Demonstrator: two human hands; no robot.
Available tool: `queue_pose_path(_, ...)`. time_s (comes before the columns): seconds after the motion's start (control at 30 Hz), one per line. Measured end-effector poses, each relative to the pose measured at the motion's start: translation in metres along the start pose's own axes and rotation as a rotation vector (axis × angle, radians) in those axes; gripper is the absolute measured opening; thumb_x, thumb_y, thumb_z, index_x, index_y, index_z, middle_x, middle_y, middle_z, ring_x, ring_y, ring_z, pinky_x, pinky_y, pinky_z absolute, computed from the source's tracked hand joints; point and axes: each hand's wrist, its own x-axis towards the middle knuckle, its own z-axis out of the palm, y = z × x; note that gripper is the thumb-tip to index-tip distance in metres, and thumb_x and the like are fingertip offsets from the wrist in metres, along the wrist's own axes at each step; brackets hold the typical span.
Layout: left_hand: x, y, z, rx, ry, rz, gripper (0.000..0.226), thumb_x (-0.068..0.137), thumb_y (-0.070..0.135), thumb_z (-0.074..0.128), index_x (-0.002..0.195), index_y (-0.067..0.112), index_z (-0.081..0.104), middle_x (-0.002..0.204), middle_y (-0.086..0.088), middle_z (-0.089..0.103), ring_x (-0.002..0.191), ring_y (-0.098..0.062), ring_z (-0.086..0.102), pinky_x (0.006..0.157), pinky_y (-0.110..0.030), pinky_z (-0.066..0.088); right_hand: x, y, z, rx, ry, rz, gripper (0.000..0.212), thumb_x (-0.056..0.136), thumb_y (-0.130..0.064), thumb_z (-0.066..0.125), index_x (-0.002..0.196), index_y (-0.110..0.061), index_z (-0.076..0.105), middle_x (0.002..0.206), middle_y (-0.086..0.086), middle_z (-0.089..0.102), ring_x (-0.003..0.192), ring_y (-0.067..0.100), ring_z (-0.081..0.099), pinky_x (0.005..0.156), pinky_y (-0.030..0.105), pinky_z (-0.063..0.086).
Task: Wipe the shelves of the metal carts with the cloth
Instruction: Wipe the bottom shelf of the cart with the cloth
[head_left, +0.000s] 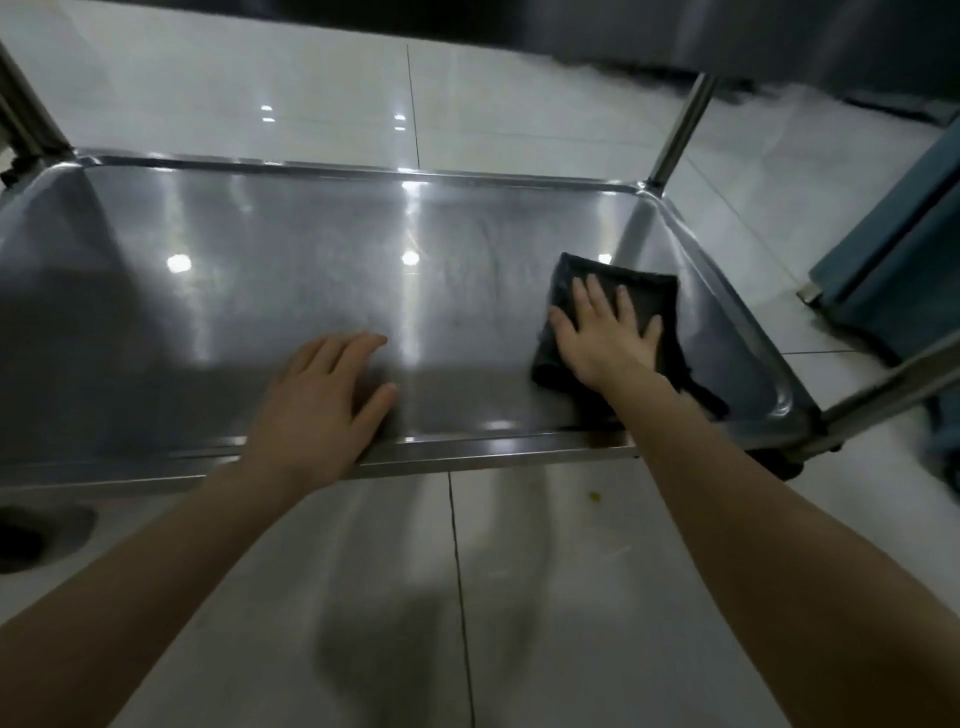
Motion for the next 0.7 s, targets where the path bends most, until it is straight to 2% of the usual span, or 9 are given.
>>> queue_pose_path(0.17, 0.001, 0.003, -0.001, 0.102, -0.052, 0.039, 0.07, 0.089, 0.061, 0.026, 0.142, 0.02, 0.044, 0.149, -0.005, 0.042, 0.139, -0.028, 0.035, 0.113, -0.051, 0.031, -0.005, -0.11, 0.019, -0.026, -0.057, -0.493, 0.063, 0.098, -0.061, 0.012, 0.155, -0.037, 0.004, 0.163, -0.015, -0.006, 0.15, 0.02, -0.009, 0.113, 0.061, -0.01)
queue_pose_path(0.27, 0.002, 0.004, -0.004, 0.111, -0.081, 0.037, 0.07, 0.089, 0.061, 0.027, 0.14, 0.018, 0.048, 0.148, -0.004, 0.043, 0.136, -0.029, 0.038, 0.111, -0.05, 0.033, -0.001, -0.109, 0.014, -0.036, -0.066, -0.59, 0.061, 0.098, -0.061, 0.015, 0.155, -0.039, 0.007, 0.164, -0.012, -0.002, 0.15, 0.017, -0.005, 0.116, 0.057, -0.008)
queue_pose_path(0.37, 0.0, 0.005, -0.004, 0.116, -0.055, 0.053, 0.065, 0.09, 0.057, 0.03, 0.135, 0.016, 0.053, 0.146, -0.005, 0.046, 0.133, -0.031, 0.042, 0.11, -0.047, 0.034, 0.018, -0.048, 0.004, -0.042, -0.013, -0.496, 0.06, 0.098, -0.063, 0.016, 0.154, -0.043, 0.008, 0.163, -0.016, 0.0, 0.15, 0.011, -0.002, 0.119, 0.051, -0.003)
queue_pose_path(0.47, 0.0, 0.005, 0.0, 0.109, -0.045, 0.058, 0.063, 0.09, 0.055, 0.032, 0.133, 0.015, 0.054, 0.145, -0.006, 0.047, 0.132, -0.033, 0.042, 0.109, -0.049, 0.035, 0.039, 0.05, -0.018, -0.057, 0.021, -0.235, 0.062, 0.098, -0.063, 0.019, 0.155, -0.04, 0.008, 0.163, -0.016, 0.0, 0.15, 0.01, 0.0, 0.119, 0.051, -0.001)
queue_pose_path(0.57, 0.002, 0.002, 0.002, 0.097, -0.041, 0.065, 0.062, 0.09, 0.054, 0.033, 0.134, 0.015, 0.053, 0.146, -0.005, 0.045, 0.134, -0.031, 0.04, 0.111, -0.048, 0.033, 0.024, 0.129, -0.031, -0.069, 0.015, -0.017, 0.064, 0.099, -0.061, 0.018, 0.156, -0.034, 0.006, 0.164, -0.011, -0.002, 0.15, 0.012, -0.002, 0.119, 0.054, -0.002)
queue_pose_path(0.7, 0.001, 0.002, 0.001, 0.086, -0.037, 0.055, 0.064, 0.089, 0.055, 0.032, 0.134, 0.015, 0.053, 0.147, -0.005, 0.044, 0.136, -0.03, 0.038, 0.111, -0.048, 0.032, -0.031, 0.135, -0.027, -0.078, -0.011, 0.029, 0.065, 0.098, -0.062, 0.012, 0.155, -0.035, -0.004, 0.163, -0.011, -0.011, 0.15, 0.013, -0.008, 0.119, 0.052, -0.006)
